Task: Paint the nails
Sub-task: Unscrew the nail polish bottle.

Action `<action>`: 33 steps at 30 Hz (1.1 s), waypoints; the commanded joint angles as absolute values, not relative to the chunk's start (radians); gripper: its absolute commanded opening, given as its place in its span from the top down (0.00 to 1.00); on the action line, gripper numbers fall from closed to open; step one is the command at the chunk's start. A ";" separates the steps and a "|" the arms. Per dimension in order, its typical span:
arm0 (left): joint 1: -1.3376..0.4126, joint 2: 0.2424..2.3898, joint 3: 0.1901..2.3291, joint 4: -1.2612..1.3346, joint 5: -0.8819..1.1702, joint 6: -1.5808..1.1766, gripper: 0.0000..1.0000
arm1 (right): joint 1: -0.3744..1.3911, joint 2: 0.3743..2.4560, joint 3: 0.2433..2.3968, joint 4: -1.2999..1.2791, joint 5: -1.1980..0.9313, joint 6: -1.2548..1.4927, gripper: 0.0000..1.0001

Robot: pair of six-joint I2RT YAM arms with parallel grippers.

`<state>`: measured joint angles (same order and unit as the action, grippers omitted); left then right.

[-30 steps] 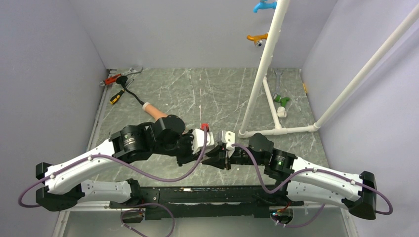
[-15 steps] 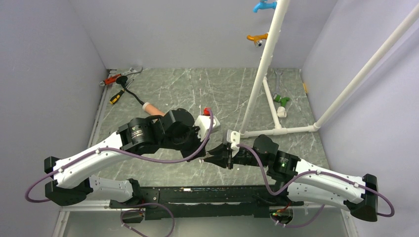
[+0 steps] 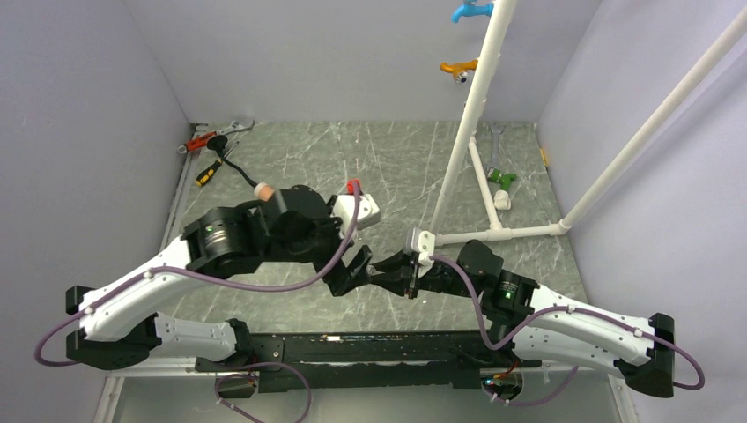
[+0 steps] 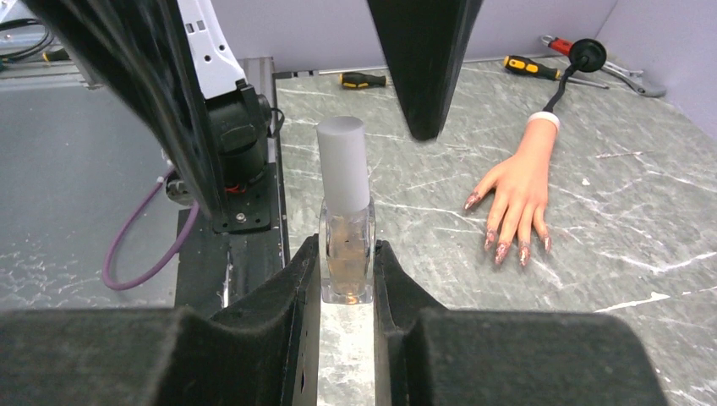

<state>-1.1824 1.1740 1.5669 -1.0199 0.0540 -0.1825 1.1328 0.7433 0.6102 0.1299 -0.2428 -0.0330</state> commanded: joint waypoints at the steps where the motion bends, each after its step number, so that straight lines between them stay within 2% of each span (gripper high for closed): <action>1: -1.184 1.118 1.664 -1.057 0.015 -0.063 0.13 | 1.131 0.744 0.634 0.189 -0.264 -0.022 1.00; 7: -1.184 1.071 1.629 -1.071 0.030 0.118 0.16 | 1.132 0.786 0.664 0.160 -0.336 -0.021 1.00; 10: -1.184 1.042 1.586 -1.054 0.108 0.200 0.17 | 1.132 0.802 0.671 0.154 -0.355 -0.020 1.00; 14: -1.186 1.018 1.539 -1.030 0.187 0.262 0.18 | 1.131 0.812 0.679 0.149 -0.376 -0.021 1.00; 22: -1.186 0.940 1.373 -0.900 0.199 0.363 0.20 | 1.131 0.830 0.684 0.160 -0.401 -0.020 1.00; 27: -1.186 0.939 1.346 -0.870 0.209 0.379 0.26 | 1.132 0.838 0.683 0.167 -0.403 -0.019 1.00; 33: -1.186 0.969 1.358 -0.893 0.234 0.387 0.37 | 1.131 0.836 0.677 0.182 -0.398 -0.016 1.00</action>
<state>-1.1824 0.9562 1.3457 -0.9245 0.1947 0.3626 1.1328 0.8425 0.6350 0.1150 -0.3779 -0.0257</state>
